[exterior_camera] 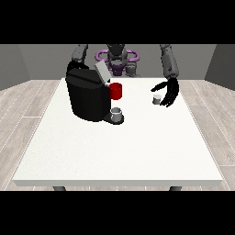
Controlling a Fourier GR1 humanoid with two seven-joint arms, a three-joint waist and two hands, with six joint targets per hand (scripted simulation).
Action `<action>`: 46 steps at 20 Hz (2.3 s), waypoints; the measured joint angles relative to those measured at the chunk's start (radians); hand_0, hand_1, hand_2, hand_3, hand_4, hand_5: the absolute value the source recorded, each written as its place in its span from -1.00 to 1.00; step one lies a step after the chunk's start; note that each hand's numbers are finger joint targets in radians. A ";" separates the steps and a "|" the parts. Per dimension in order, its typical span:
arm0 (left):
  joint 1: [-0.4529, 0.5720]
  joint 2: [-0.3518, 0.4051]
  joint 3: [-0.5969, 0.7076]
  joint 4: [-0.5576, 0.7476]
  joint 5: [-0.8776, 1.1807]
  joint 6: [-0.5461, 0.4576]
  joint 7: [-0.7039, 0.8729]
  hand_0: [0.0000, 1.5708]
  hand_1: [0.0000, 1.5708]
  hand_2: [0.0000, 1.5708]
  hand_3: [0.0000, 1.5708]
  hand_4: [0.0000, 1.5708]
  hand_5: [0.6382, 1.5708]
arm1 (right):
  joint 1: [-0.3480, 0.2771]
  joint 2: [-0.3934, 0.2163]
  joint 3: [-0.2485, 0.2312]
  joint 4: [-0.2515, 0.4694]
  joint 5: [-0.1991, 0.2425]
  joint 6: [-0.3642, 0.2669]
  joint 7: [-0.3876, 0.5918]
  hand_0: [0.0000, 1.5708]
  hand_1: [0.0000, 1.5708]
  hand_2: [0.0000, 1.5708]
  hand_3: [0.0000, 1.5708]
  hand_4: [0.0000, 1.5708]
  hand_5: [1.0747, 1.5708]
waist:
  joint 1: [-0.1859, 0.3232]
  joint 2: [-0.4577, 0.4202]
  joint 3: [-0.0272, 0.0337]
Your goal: Insert the coffee pod into the coffee machine and close the lid
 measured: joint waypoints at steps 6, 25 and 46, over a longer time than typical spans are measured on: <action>-0.033 0.006 -0.004 0.066 -0.063 0.084 -0.055 -0.08 -0.08 0.10 -0.17 -0.71 1.00 | -0.019 -0.002 0.004 -0.021 0.002 -0.003 0.033 -1.00 -1.00 -1.00 -1.00 -0.33 1.00 | -0.016 0.016 0.0002; -0.117 0.018 -0.031 0.157 -0.196 0.196 -0.137 0.87 0.87 0.87 0.80 -0.23 1.00 | -0.014 -0.007 -0.026 0.009 -0.037 0.004 0.003 -1.00 -1.00 -1.00 -1.00 -0.45 1.00 | -0.014 0.013 0.0006; -0.366 -0.006 -0.044 0.022 -0.199 -0.052 -0.021 0.60 0.60 0.69 0.63 -0.32 1.00 | -0.066 -0.001 -0.031 0.166 -0.061 0.017 -0.016 -1.00 -1.00 -1.00 -1.00 -0.37 1.00 | -0.028 -0.094 0.0005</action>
